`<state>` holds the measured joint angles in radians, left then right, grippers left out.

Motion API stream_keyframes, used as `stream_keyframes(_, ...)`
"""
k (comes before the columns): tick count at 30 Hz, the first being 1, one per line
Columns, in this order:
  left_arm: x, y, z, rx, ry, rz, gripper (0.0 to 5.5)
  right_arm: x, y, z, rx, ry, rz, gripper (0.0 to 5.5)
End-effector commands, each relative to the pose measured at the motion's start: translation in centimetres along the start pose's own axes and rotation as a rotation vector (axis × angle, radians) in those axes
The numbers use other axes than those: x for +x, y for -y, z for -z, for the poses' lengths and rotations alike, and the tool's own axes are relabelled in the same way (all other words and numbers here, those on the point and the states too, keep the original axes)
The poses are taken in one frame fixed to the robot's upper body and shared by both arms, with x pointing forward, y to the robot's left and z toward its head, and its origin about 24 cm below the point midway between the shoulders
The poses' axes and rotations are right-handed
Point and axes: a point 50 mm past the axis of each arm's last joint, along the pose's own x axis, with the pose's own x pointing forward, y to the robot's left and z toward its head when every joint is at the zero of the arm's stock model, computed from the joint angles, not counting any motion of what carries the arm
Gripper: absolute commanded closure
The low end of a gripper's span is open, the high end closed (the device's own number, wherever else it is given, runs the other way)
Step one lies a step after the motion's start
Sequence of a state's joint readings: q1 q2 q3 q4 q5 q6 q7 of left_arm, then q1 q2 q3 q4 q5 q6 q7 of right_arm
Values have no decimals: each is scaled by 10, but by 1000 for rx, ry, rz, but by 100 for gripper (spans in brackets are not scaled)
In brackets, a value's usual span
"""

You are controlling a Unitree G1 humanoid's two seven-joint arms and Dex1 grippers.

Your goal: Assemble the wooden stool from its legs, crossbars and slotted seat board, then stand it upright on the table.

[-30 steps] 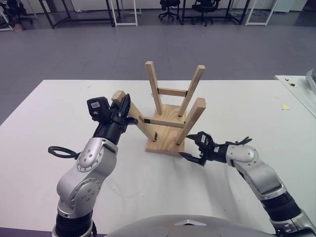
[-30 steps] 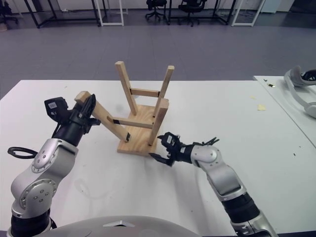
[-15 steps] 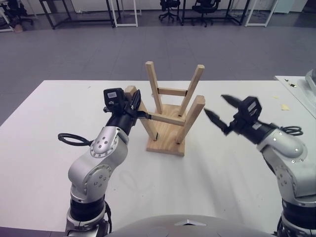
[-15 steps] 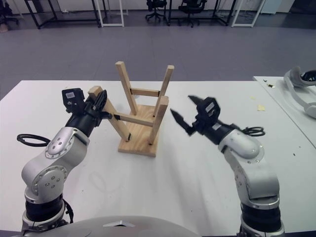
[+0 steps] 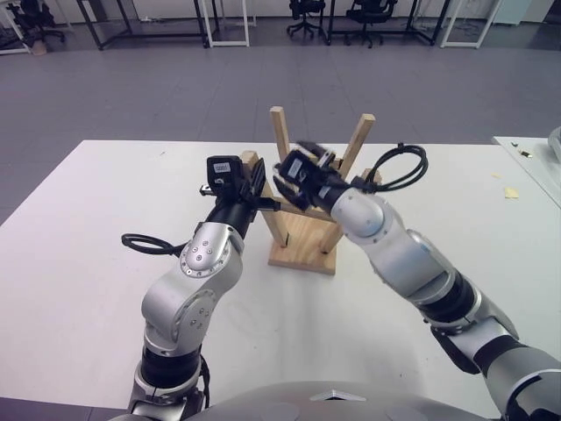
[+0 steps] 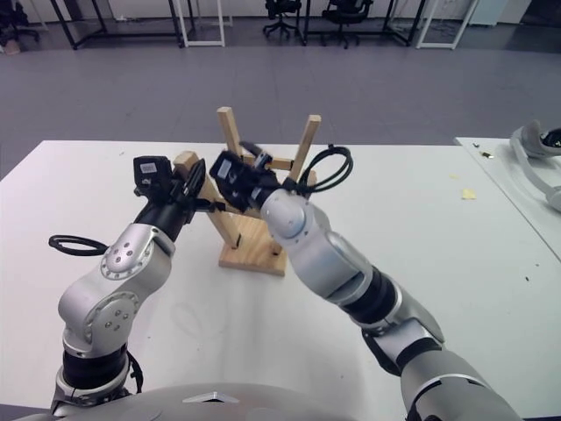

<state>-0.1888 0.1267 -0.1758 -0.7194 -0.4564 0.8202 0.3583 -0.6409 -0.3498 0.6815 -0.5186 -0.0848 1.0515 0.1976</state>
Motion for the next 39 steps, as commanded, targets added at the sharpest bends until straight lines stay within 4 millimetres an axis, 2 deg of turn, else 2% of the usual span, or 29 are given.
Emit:
stream_keyframes(1,-7,5,41,79,-237,25,447,4,-39,46,65,-248,-180,166)
stream_keyframes(7,-5,14,41,101,-218,53,445,5,-69,80,347,-366,-255,166)
stream_keyframes(9,-3,15,38,101,-199,56,445,7,-66,76,378,-321,-225,166)
stream_keyframes(10,-1,16,37,100,-185,62,445,10,-58,68,387,-271,-181,166)
stream_keyframes(13,1,18,26,93,-114,78,445,17,-10,28,347,-65,43,166)
stream_keyframes(14,1,17,23,91,-98,77,445,16,9,13,330,0,123,166)
stream_keyframes(16,-1,16,16,87,-63,77,445,12,35,-9,314,85,228,166)
stream_keyframes(17,-2,16,11,77,-35,79,407,8,46,-18,310,121,266,166)
stream_keyframes(20,-6,17,-9,28,83,130,349,0,60,-35,307,183,311,166)
stream_keyframes(23,-8,6,-28,15,173,135,305,-7,68,-47,334,257,326,166)
stream_keyframes(25,-9,-3,-47,35,255,158,271,-15,80,-55,359,324,342,166)
stream_keyframes(27,-2,-9,-83,16,390,230,237,-29,103,-63,389,410,367,166)
stream_keyframes(29,10,-11,-123,12,494,337,204,-48,134,-68,462,500,372,166)
stream_keyframes(30,17,-13,-137,7,510,377,199,-58,149,-67,484,531,366,166)
stream_keyframes(31,25,-15,-141,-9,479,416,199,-67,160,-61,500,543,347,166)
stream_keyframes(32,33,-17,-139,-34,438,446,199,-71,165,-53,520,534,321,166)
stream_keyframes(33,42,-20,-126,-56,361,465,199,-72,163,-40,556,502,277,166)
stream_keyframes(36,63,-25,-58,-116,103,517,199,-64,127,11,676,341,126,166)
stream_keyframes(39,65,-14,24,-189,-87,514,199,-42,73,76,678,-9,21,166)
